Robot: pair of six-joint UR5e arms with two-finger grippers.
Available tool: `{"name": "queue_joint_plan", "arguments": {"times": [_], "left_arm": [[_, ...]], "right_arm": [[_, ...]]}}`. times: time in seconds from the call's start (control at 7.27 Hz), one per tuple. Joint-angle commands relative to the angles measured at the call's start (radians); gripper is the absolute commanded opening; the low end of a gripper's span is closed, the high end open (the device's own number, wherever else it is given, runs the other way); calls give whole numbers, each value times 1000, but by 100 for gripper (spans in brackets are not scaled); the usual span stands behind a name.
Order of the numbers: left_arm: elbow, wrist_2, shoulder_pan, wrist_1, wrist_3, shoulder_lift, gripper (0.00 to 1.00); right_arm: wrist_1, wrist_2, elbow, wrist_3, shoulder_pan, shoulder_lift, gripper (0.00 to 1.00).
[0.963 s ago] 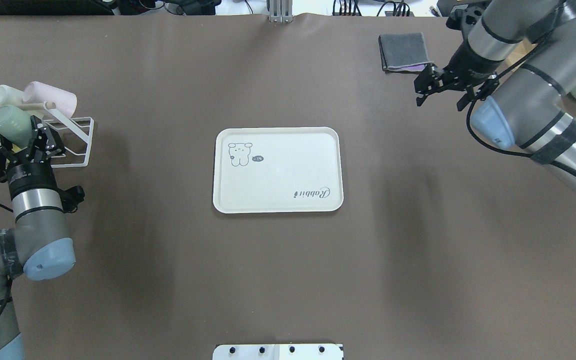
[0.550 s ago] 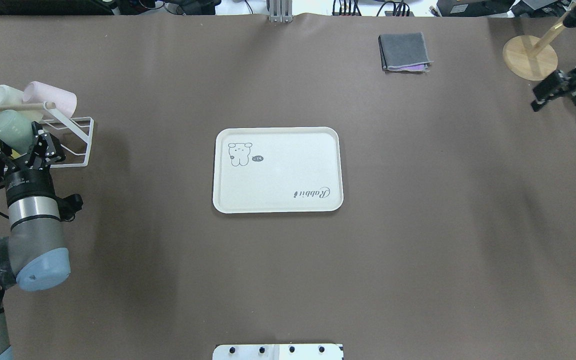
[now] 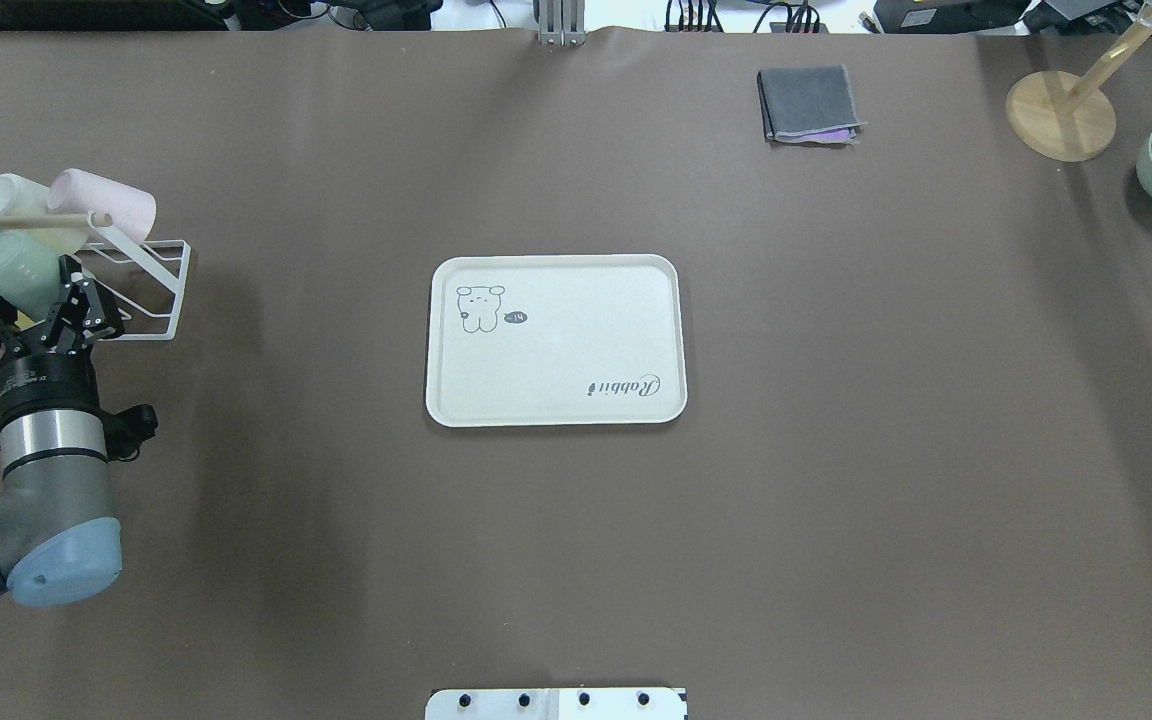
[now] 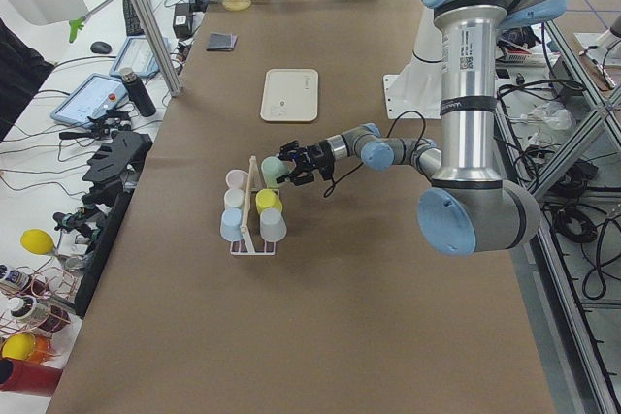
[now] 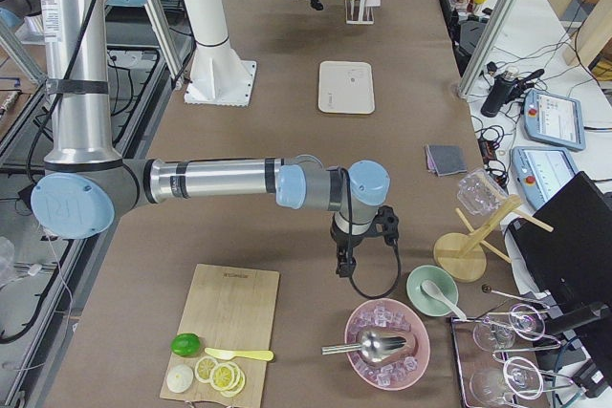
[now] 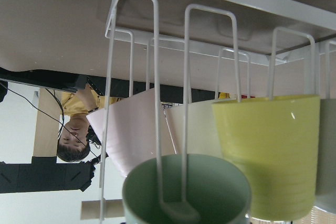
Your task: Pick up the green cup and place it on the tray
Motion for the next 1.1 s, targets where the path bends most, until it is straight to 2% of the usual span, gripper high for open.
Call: {"name": "queue_joint_plan", "arguments": {"times": [0.0, 0.96], "left_arm": [[-37, 0, 15, 0, 0, 30, 0], [-86, 9, -49, -2, 0, 42, 0]], "right_arm": [[-3, 7, -1, -12, 39, -58, 100], [-5, -8, -10, 3, 42, -52, 100]]}}
